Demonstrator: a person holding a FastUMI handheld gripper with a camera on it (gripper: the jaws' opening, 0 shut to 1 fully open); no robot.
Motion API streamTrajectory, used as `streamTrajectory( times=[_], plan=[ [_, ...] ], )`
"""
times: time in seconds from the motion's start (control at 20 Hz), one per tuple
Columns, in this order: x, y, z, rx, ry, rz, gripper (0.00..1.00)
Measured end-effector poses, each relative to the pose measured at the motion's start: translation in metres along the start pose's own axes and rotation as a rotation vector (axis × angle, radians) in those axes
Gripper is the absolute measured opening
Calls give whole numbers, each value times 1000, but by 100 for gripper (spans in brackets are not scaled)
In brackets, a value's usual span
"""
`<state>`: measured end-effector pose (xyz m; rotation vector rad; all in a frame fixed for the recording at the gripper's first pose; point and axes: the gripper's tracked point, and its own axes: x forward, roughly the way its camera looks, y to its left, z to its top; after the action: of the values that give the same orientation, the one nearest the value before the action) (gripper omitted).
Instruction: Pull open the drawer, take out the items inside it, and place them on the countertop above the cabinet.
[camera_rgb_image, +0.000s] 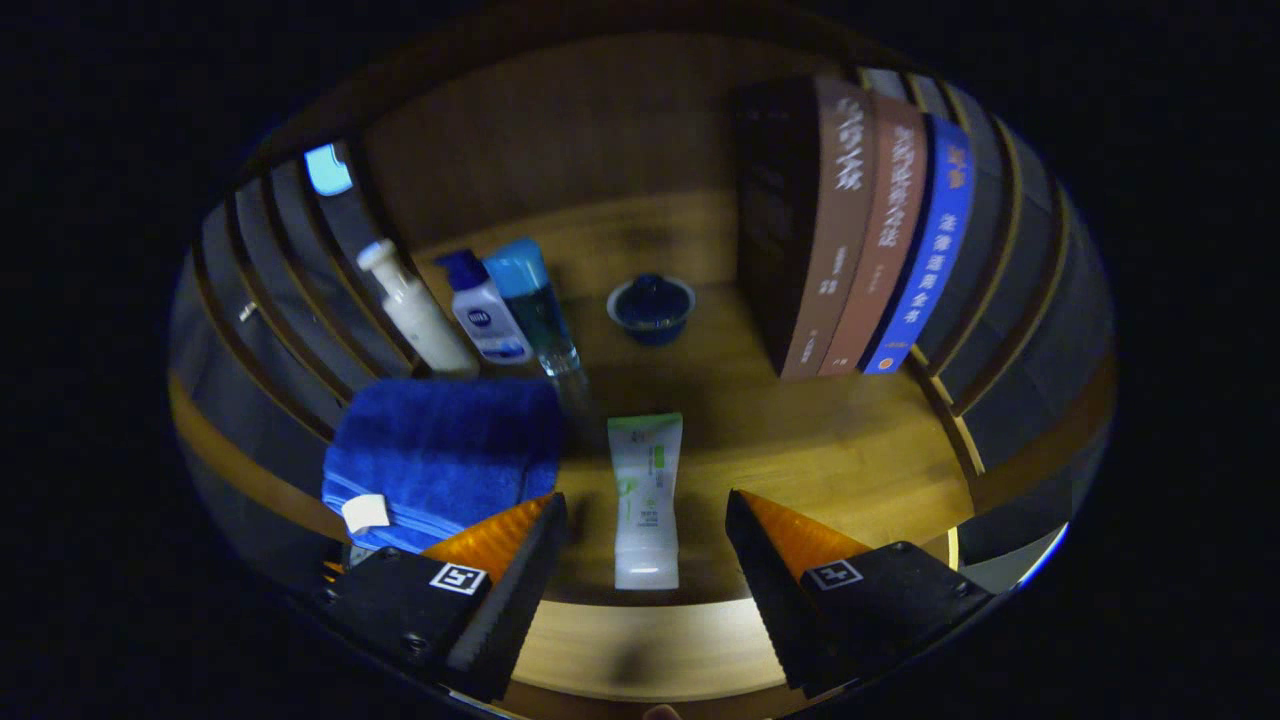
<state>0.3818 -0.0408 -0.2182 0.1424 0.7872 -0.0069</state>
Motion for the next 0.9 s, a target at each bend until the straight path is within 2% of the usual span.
streamTrajectory(
  times=[0.2,0.45,0.6,0.9],
  plan=[
    [-56,-14,11,31,-224,15,100],
    [-127,-34,0,23,-482,6,100],
    [-167,-40,-19,5,-600,10,99],
    [-230,-31,-75,-17,-755,69,99]
  ],
)
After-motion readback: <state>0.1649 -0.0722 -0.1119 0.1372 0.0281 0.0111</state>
